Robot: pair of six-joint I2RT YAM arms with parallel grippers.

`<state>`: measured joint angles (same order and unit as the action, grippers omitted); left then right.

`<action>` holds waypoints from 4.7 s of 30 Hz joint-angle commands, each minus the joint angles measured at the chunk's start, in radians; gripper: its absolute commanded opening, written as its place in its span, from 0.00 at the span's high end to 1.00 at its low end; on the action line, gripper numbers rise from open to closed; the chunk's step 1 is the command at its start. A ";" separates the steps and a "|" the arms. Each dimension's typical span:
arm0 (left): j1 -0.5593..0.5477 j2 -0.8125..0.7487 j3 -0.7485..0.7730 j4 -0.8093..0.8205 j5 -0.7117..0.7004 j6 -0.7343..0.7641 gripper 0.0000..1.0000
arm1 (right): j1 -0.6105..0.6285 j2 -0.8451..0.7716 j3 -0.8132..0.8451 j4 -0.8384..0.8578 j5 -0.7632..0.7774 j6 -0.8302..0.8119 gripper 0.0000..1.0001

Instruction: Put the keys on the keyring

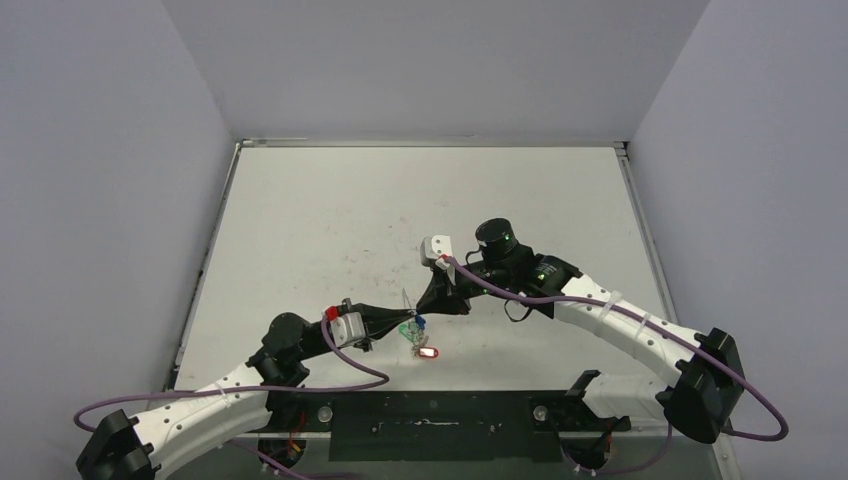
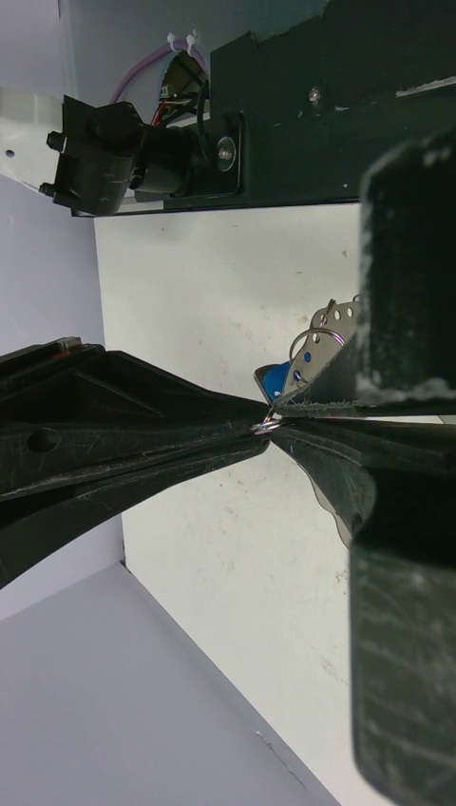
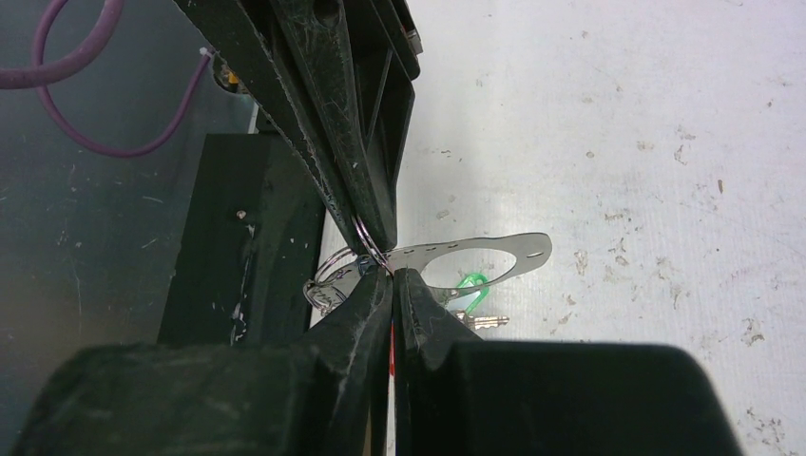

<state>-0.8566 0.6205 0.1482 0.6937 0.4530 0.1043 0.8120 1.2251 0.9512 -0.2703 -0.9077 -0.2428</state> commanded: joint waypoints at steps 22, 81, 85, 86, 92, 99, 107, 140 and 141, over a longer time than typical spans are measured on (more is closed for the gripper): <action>-0.004 -0.009 0.036 0.079 0.015 -0.012 1.00 | -0.005 -0.071 -0.043 0.102 0.073 0.011 0.55; -0.004 -0.141 0.111 -0.254 -0.076 0.041 0.85 | 0.077 0.009 0.117 -0.173 0.213 -0.059 1.00; -0.004 -0.142 0.133 -0.326 -0.076 0.049 0.83 | 0.126 0.038 0.175 -0.242 0.313 -0.079 1.00; -0.004 -0.139 0.143 -0.349 -0.075 0.054 0.83 | 0.143 0.050 0.195 -0.265 0.341 -0.085 1.00; -0.005 -0.112 0.193 -0.462 -0.052 0.089 0.76 | 0.181 0.126 0.317 -0.400 0.447 -0.100 1.00; -0.004 -0.067 0.218 -0.490 -0.047 0.125 0.76 | 0.207 0.169 0.374 -0.453 0.475 -0.087 1.00; -0.004 -0.005 0.222 -0.450 -0.021 0.120 0.76 | 0.223 0.176 0.384 -0.447 0.478 -0.080 1.00; -0.004 0.061 0.140 -0.219 -0.049 0.031 1.00 | 0.187 0.100 0.281 -0.305 0.409 -0.083 0.75; -0.004 0.057 0.127 -0.198 -0.053 0.021 1.00 | 0.170 0.084 0.267 -0.284 0.382 -0.080 0.69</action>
<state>-0.8566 0.7086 0.2989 0.3363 0.4221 0.1547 1.0195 1.3865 1.2560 -0.6857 -0.4397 -0.3290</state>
